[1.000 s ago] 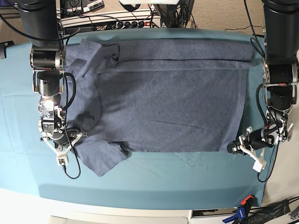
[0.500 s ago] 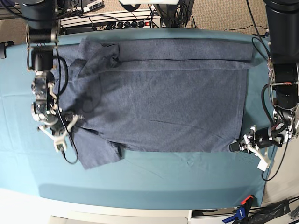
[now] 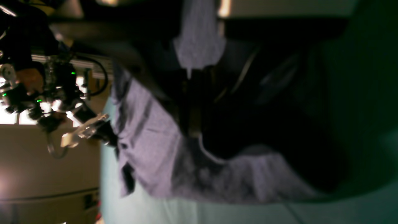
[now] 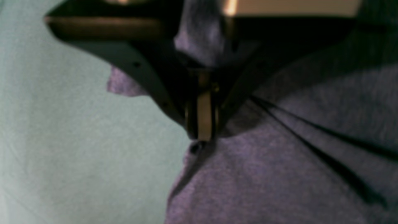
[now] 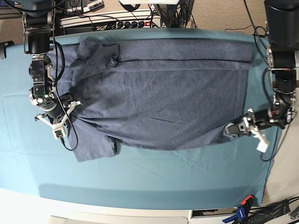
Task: Fold the T-shirt properly
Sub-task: 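Lift the hem with both grippers and carry it toward the collar edge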
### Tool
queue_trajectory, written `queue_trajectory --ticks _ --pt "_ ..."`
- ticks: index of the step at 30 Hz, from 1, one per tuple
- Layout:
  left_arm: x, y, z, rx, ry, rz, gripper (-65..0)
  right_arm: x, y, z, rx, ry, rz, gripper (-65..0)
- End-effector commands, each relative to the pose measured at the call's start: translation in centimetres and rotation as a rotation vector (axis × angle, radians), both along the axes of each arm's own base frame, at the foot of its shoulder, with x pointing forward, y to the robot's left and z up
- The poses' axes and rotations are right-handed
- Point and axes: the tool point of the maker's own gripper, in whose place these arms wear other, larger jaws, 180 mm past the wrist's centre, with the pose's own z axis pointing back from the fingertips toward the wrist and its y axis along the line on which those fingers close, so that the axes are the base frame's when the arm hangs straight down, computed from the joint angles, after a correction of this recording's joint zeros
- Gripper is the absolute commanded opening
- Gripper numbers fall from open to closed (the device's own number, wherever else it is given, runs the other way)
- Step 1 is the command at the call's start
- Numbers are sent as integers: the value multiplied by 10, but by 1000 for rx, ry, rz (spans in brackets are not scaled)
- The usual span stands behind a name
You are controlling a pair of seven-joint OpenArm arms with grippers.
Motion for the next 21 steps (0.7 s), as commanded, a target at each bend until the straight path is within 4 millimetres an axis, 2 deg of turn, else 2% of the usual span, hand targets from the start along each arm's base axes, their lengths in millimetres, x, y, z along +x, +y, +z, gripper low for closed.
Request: queue_trajectory --ticks 1,10,21 --pt "13 17 24 9 -65 18 -650 0 -9 6 -22 15 0 -650" --pt "4 63 33 90 -58 51 -650 -4 -26 15 -29 24 -3 -650" --pt "-12 65 20 101 -9 20 -650 -12 -39 17 2 75 -31 -650"
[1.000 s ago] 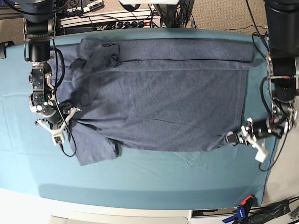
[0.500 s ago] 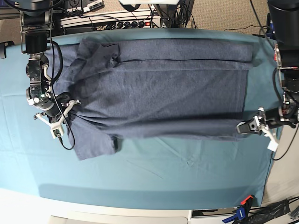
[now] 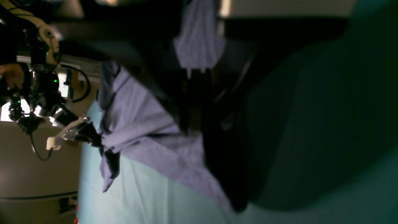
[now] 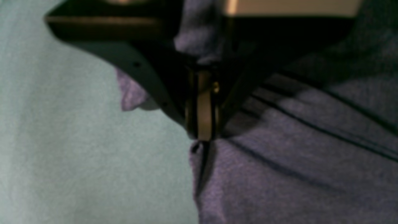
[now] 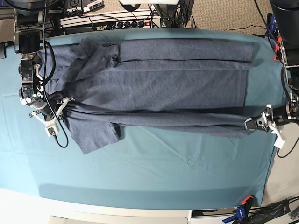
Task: Fold the T-shirt properly
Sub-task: 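Lift the hem with both grippers and carry it toward the collar edge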
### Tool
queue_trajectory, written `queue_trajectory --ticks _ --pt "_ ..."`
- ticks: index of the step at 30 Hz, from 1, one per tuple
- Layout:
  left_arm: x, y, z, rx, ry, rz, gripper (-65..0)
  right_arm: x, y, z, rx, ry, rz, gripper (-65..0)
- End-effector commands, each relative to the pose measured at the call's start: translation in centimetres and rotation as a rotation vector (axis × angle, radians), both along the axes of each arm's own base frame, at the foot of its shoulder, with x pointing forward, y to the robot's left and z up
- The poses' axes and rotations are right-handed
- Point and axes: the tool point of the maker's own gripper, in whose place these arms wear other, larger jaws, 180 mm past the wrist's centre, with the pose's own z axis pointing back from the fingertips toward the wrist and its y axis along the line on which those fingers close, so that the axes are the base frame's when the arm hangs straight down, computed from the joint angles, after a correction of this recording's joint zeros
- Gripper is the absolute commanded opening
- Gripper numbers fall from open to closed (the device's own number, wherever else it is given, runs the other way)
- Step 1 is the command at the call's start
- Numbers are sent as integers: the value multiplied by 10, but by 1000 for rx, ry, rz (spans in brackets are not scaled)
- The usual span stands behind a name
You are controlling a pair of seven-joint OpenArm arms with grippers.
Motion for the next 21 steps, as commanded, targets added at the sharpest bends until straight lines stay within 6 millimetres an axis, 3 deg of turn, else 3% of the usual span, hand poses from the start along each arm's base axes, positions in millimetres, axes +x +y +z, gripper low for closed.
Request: queue_trajectory --ticks 1,14,21 --pt "11 11 18 7 -56 16 -650 3 -15 12 -36 -5 -12 -650" --pt "-23 -11 2 57 -59 -114 -650 -5 -8 6 13 55 -11 -650" --pt "-42 -24 0 90 -79 -198 -650 -10 21 24 15 24 104 -650"
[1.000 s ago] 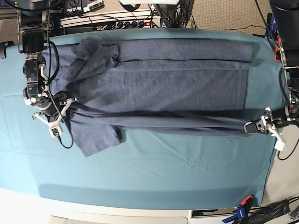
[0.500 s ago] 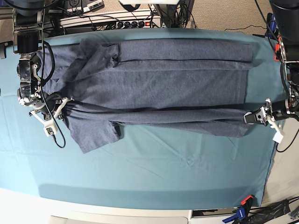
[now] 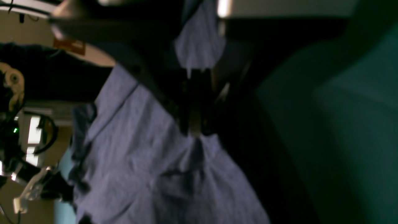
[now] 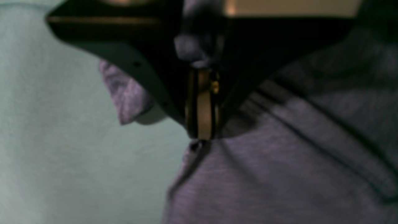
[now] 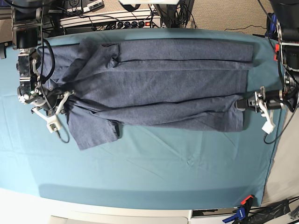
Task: Fold the T-shirt properly
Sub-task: 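Lift the hem with both grippers and carry it toward the collar edge, then lay the hem over the folded collar strip with both grippers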
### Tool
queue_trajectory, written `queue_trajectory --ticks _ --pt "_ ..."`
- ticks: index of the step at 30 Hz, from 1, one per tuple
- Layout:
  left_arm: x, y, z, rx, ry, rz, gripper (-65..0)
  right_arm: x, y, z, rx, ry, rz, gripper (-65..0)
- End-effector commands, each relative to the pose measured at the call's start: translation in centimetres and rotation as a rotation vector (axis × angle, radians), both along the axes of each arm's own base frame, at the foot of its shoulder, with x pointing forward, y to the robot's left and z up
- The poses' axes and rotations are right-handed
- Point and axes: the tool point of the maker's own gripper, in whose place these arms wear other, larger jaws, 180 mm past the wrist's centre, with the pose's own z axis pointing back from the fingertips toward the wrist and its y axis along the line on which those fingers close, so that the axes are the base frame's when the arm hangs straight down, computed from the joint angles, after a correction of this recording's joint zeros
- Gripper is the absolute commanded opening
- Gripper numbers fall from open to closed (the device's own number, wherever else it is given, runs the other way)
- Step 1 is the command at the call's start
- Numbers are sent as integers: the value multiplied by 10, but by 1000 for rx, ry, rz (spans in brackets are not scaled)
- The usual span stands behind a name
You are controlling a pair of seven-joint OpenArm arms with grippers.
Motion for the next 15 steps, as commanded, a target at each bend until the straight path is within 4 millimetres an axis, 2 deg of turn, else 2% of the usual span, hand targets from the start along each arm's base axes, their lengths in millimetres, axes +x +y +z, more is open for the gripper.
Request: queue_trajectory --ticks 1,6,10,15 --pt "9 12 17 14 -54 5 -650 12 1 24 -11 -68 28 -650" --pt "0 20 18 48 -50 -12 -650 1 15 38 -51 -86 101 -650" --pt "-2 34 21 79 -48 -5 -650 -2 6 39 -93 -87 97 -650" --pt "-4 47 25 107 -46 1 -650 1 -13 51 -116 -108 66 -650"
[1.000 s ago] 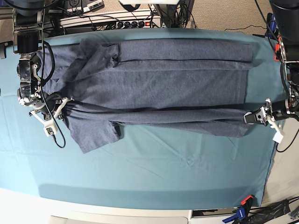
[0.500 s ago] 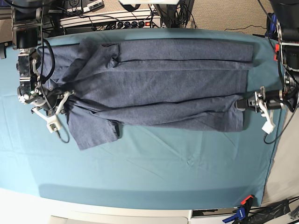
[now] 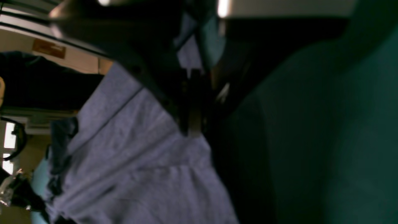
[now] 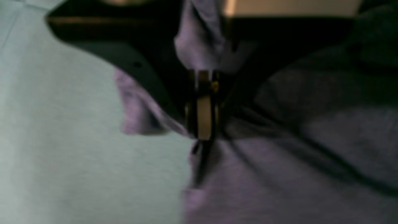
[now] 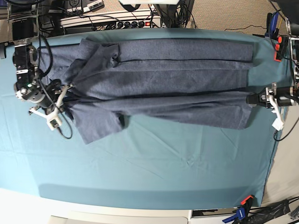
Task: Fold the T-shirt properly
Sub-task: 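Lay the hem over the folded collar strip with both grippers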
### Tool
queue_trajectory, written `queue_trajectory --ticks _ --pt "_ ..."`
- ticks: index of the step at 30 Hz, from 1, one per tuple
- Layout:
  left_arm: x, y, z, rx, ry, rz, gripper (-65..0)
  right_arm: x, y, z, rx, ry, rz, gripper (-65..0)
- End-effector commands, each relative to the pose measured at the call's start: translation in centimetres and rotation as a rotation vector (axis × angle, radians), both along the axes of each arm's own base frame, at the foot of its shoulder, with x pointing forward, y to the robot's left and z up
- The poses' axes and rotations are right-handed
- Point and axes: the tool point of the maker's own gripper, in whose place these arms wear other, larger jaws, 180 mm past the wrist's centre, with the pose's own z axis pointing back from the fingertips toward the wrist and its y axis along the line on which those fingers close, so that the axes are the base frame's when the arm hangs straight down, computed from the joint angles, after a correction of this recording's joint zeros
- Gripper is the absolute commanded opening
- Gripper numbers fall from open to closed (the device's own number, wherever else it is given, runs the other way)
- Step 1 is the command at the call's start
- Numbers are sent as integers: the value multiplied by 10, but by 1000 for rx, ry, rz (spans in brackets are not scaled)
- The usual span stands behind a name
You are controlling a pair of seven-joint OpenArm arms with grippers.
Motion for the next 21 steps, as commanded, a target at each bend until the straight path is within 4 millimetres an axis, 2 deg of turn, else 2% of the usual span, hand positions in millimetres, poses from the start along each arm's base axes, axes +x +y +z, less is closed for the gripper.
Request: queue_trajectory --ticks 1,7,13,16,21 --pt "11 12 18 14 -51 6 -650 12 -11 22 -23 -60 -8 -650" --pt "11 14 18 19 -50 7 -650 12 -18 32 28 -70 -44 -650" --pt "9 13 18 22 -47 -2 -650 2 -12 24 52 -22 -26 -650" --pt "6 8 19 27 -54 -24 -650 -7 -8 17 57 2 -11 -650" --pt "-9 -10 19 40 -69 -109 -650 -25 7 12 47 19 36 -650"
